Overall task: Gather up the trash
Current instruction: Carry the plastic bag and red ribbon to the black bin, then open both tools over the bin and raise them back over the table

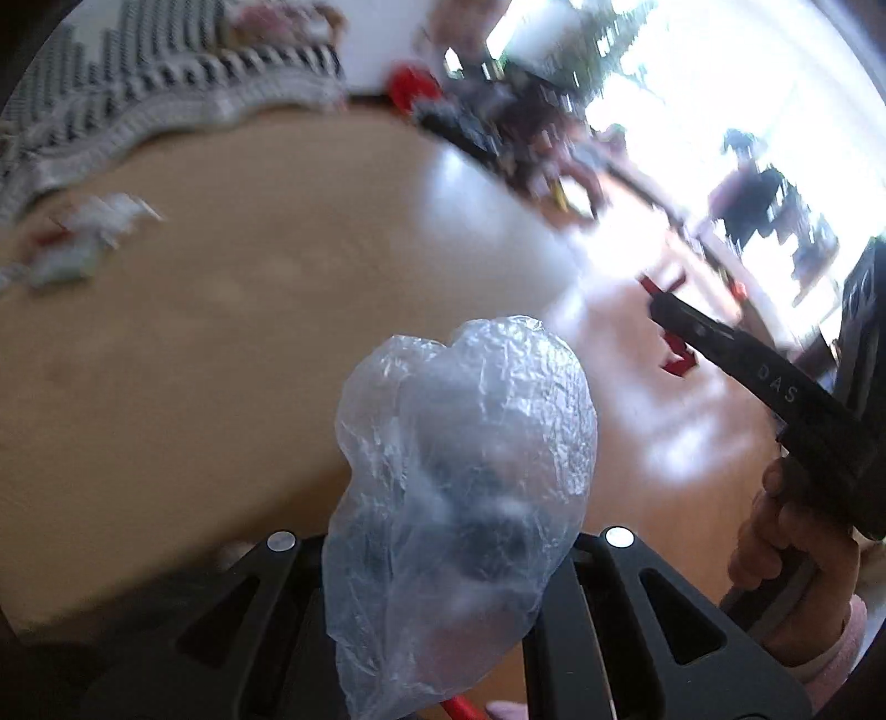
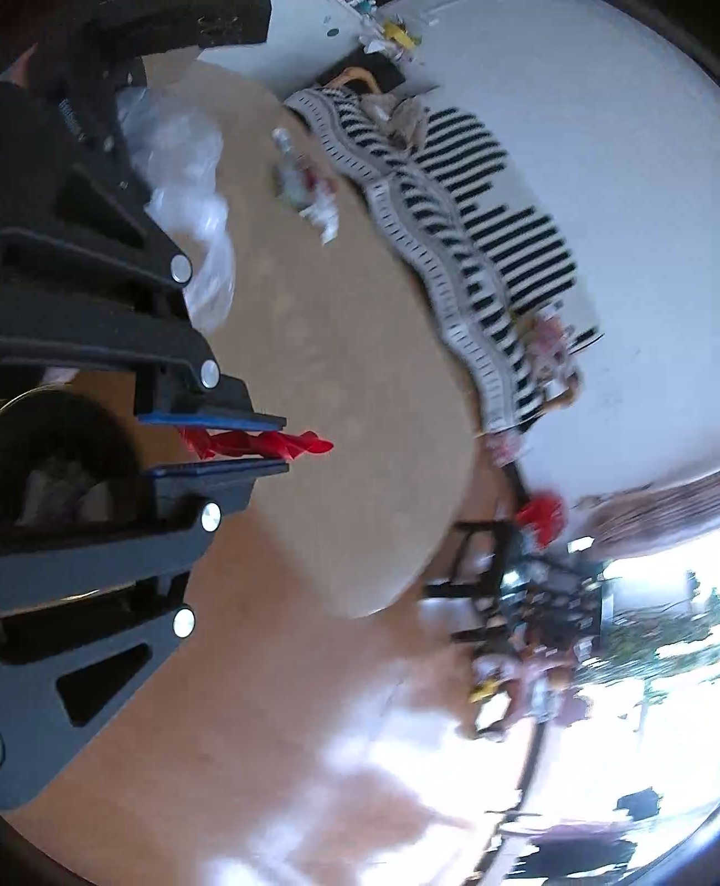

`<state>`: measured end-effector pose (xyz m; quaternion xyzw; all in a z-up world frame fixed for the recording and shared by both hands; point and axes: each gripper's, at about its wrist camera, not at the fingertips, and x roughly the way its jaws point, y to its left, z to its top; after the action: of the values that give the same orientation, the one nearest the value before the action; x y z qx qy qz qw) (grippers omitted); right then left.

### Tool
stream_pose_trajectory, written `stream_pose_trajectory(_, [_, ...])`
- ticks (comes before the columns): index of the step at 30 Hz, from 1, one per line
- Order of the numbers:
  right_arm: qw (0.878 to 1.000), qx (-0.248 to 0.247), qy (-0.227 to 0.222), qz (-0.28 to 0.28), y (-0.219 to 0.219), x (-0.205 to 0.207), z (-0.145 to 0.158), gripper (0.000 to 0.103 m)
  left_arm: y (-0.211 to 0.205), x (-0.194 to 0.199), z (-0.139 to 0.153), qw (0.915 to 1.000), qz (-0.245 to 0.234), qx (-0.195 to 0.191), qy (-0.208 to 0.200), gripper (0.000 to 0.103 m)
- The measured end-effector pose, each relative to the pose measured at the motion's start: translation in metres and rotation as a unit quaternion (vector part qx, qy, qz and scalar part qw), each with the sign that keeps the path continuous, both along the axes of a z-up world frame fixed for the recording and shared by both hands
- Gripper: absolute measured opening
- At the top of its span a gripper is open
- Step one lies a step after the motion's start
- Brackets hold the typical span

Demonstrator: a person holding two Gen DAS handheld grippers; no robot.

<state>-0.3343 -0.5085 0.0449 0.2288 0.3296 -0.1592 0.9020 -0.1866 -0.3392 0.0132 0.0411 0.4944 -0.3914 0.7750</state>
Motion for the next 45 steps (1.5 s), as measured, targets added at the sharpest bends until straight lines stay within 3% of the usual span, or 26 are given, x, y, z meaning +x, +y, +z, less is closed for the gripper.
stream_pose_trajectory(4, [0.992, 0.109, 0.058, -0.015, -0.017, -0.029, -0.084, 0.010, -0.035, -0.019, -0.071, 0.9967, -0.028, 0.060, 0.047, 0.004])
stream_pose_trajectory(7, [0.981, 0.168, 0.096, -0.023, -0.019, -0.047, -0.135, 0.010, -0.051, -0.033, -0.122, 0.9866, -0.071, 0.138, 0.050, 0.004])
stream_pose_trajectory(8, [0.979, 0.172, 0.102, -0.023, -0.015, -0.046, -0.142, 0.010, -0.054, -0.032, -0.128, 0.9855, -0.075, 0.136, 0.068, 0.004])
stream_pose_trajectory(10, [0.977, 0.180, 0.114, -0.022, -0.015, -0.053, -0.156, 0.010, -0.052, -0.031, -0.123, 0.9880, -0.072, 0.124, 0.058, 0.004])
stream_pose_trajectory(29, [0.972, 0.204, 0.113, -0.036, -0.020, -0.042, -0.152, 0.010, -0.040, -0.026, -0.116, 0.9899, -0.073, 0.092, 0.079, 0.005])
stream_pose_trajectory(30, [0.970, 0.208, 0.118, -0.037, -0.023, -0.041, -0.151, 0.011, -0.040, -0.024, -0.118, 0.9894, -0.074, 0.092, 0.085, 0.017])
stream_pose_trajectory(31, [0.970, 0.207, 0.120, -0.038, -0.024, -0.041, -0.150, 0.018, -0.039, -0.023, -0.121, 0.9880, -0.074, 0.093, 0.098, 0.066])
stream_pose_trajectory(32, [0.971, 0.204, 0.117, -0.043, -0.026, -0.042, -0.147, 0.055, -0.040, -0.024, -0.122, 0.9877, -0.071, 0.094, 0.102, 0.095])
stream_pose_trajectory(33, [0.972, 0.198, 0.112, -0.050, -0.028, -0.045, -0.143, 0.096, -0.038, -0.025, -0.121, 0.9889, -0.067, 0.092, 0.096, 0.095])
stream_pose_trajectory(39, [0.980, 0.158, 0.068, -0.096, -0.039, -0.057, -0.120, 0.096, -0.018, -0.020, -0.097, 0.9957, -0.029, 0.057, 0.067, 0.097])
stream_pose_trajectory(42, [0.987, 0.107, 0.055, -0.108, -0.034, -0.055, -0.107, 0.096, 0.008, -0.012, -0.058, 0.9998, 0.011, 0.005, 0.013, 0.097])
stream_pose_trajectory(45, [0.991, 0.079, 0.053, -0.097, -0.026, -0.043, -0.099, 0.096, 0.044, 0.009, -0.024, 0.9970, 0.064, -0.015, -0.041, 0.097])
